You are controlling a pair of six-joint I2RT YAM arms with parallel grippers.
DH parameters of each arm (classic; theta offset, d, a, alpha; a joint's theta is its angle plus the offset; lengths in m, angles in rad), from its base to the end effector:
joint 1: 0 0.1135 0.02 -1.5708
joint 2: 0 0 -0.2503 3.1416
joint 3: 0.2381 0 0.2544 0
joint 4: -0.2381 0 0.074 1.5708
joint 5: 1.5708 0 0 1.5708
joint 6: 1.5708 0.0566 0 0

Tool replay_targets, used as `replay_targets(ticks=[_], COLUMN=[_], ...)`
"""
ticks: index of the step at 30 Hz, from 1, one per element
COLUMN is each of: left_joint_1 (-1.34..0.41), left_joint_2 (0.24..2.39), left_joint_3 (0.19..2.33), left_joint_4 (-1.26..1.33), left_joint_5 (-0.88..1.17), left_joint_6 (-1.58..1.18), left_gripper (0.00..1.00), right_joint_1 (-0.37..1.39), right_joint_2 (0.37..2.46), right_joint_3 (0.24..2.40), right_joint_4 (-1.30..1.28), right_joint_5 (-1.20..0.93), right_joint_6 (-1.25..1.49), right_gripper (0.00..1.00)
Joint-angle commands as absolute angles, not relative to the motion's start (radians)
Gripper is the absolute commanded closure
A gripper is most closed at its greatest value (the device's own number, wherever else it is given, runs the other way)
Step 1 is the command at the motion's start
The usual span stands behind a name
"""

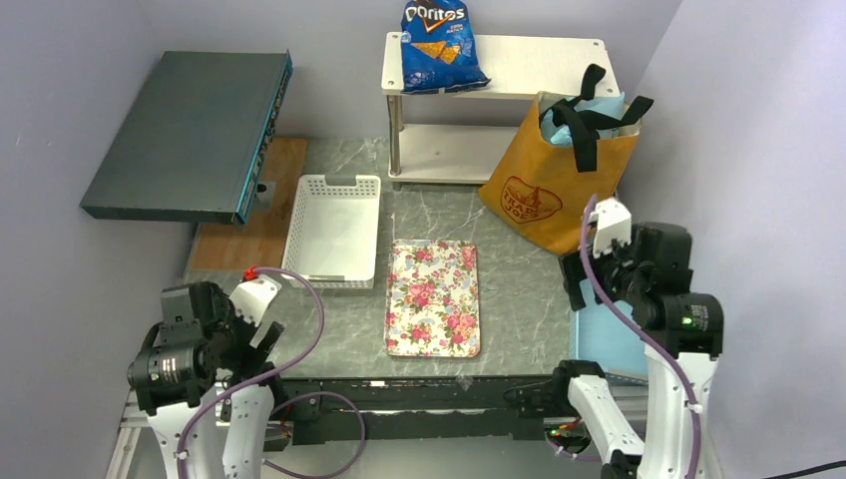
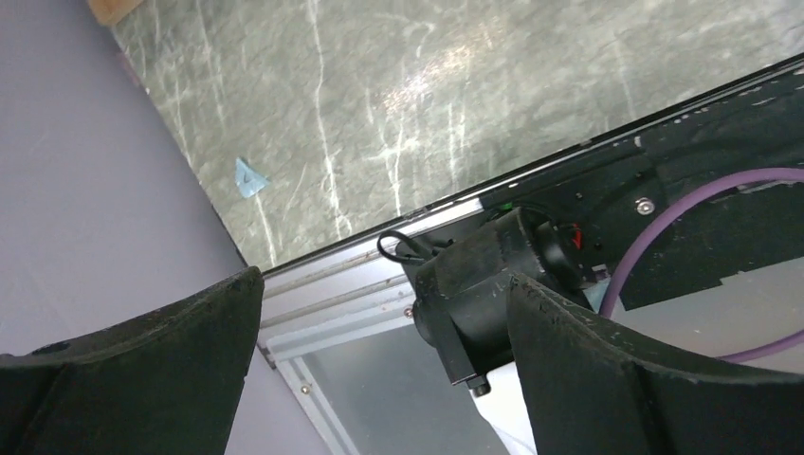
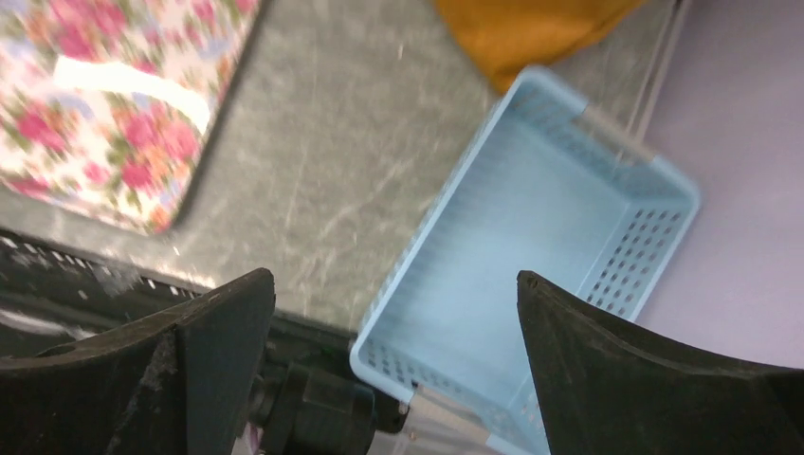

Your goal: Untie the knot of the grocery bags and take out the mixed food

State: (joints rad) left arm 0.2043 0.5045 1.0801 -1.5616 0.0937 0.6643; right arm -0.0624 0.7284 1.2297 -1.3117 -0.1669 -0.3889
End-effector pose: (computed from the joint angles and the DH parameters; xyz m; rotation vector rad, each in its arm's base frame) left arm 0.0477 0.0045 0.3107 0.6199 2.4887 0.2158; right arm 0.1110 0.0025 0.3575 -0.4625 2.3212 -0.0187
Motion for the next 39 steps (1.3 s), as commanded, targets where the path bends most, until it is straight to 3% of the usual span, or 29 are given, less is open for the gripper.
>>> replay_targets(ticks=[1,8,13,22,24,27,30,39], left_joint_1=[0.209,0.209,0.192,-0.19,-0.265,-0.31,-0.329,-0.532], left_joint_2=[0.557,0.718,0.821,0.932,0.968,1.028,1.087,1.375], left_joint_3=[1.135,1.233,1.33,1.356,1.383,1.468,1.557,1.925], left_joint_4=[-1.575,-1.569,-1.542,-1.363,-1.329,-1.267,-1.179,-0.883], left_joint_5=[0.226,0.542,0.707,0.518,0.499,0.534,0.588,0.593], left_joint_6=[0.722,0.788,0.783,0.593,0.565,0.552,0.534,0.414], left_gripper=[0.01,0.01,0.01,0.01,0.01,0.01,0.01,0.01], right_joint_1=[-0.065,-0.067,-0.066,-0.065,-0.064,-0.065,-0.066,-0.04], right_joint_2=[0.835,1.127,1.267,1.384,1.388,1.376,1.343,1.142], right_joint_3=[1.508,1.911,2.009,1.955,1.905,1.838,1.796,1.571], right_joint_4=[-1.264,-1.144,-1.028,-0.958,-0.958,-0.974,-1.032,-1.183], right_joint_5=[-0.255,-0.2,-0.197,-0.37,-0.407,-0.436,-0.51,-0.646], right_joint_6=[-0.299,-0.217,-0.208,-0.225,-0.249,-0.313,-0.378,-0.573], right_gripper=[0.0,0.0,0.0,0.07,0.17,0.55,1.0,1.0])
